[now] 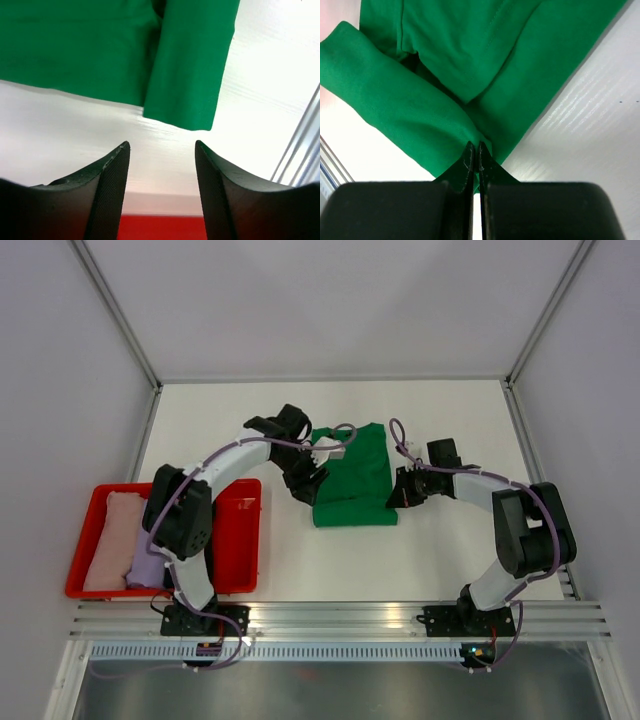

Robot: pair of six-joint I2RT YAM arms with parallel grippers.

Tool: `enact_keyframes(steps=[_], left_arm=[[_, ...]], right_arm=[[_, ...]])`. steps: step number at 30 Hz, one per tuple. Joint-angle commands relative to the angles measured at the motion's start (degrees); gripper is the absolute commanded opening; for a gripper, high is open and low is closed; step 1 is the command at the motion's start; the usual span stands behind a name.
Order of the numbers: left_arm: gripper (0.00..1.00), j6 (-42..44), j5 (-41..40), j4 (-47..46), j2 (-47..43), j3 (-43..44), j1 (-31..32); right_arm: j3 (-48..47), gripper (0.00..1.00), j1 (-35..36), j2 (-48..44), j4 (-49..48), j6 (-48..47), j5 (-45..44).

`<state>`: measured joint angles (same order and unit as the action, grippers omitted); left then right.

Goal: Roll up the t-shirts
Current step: Roll the tshirt

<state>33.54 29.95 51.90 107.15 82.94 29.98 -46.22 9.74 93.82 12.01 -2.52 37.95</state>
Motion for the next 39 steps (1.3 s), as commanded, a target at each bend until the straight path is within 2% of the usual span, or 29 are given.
enact_keyframes(steps=[1,7,12,20,25,26,29,34,39], left_arm=[[0.61,2.93,-2.09,-5.90,-7.47,-1.10,0.17],[0.66,6.53,-9.65,-15.76,-14.95,-9.36,4.73],[0.67,10.58,-14.82,-19.73,-17.94,-17.45,11.94],[0.69,13.48,-17.56,-23.42,-17.68,-22.55,16.51],[0.72,14.27,-16.51,-24.30,-17.68,-23.96,18.80],[0.85,14.53,-16.25,-24.56,-17.68,-24.14,19.15],[0.86,14.54,-17.56,-26.93,-16.19,-24.40,19.77],[0.85,14.54,-19.67,-29.57,-12.33,-23.00,20.38],[0.76,13.74,-22.92,-29.75,-9.51,-22.47,20.38]], right_arm=[[-1.24,0.00,-0.42,0.22,-0.58,1.47,-1.91],[-1.42,0.00,-0.42,0.05,0.03,2.35,-2.36],[-0.98,0.00,-0.42,-0.57,-0.41,3.93,-2.54],[-0.63,0.00,-0.42,-0.31,-0.58,3.93,-3.24],[-0.10,0.00,-0.33,-1.09,-0.41,3.75,-4.20],[0.25,0.00,-0.33,-1.36,-0.58,3.75,-4.38],[0.78,0.00,-0.42,-2.15,-0.76,3.84,-4.47],[0.08,0.00,-0.42,-1.89,-0.32,3.93,-4.21],[-0.10,0.06,-0.42,-3.11,0.21,3.84,-4.47]])
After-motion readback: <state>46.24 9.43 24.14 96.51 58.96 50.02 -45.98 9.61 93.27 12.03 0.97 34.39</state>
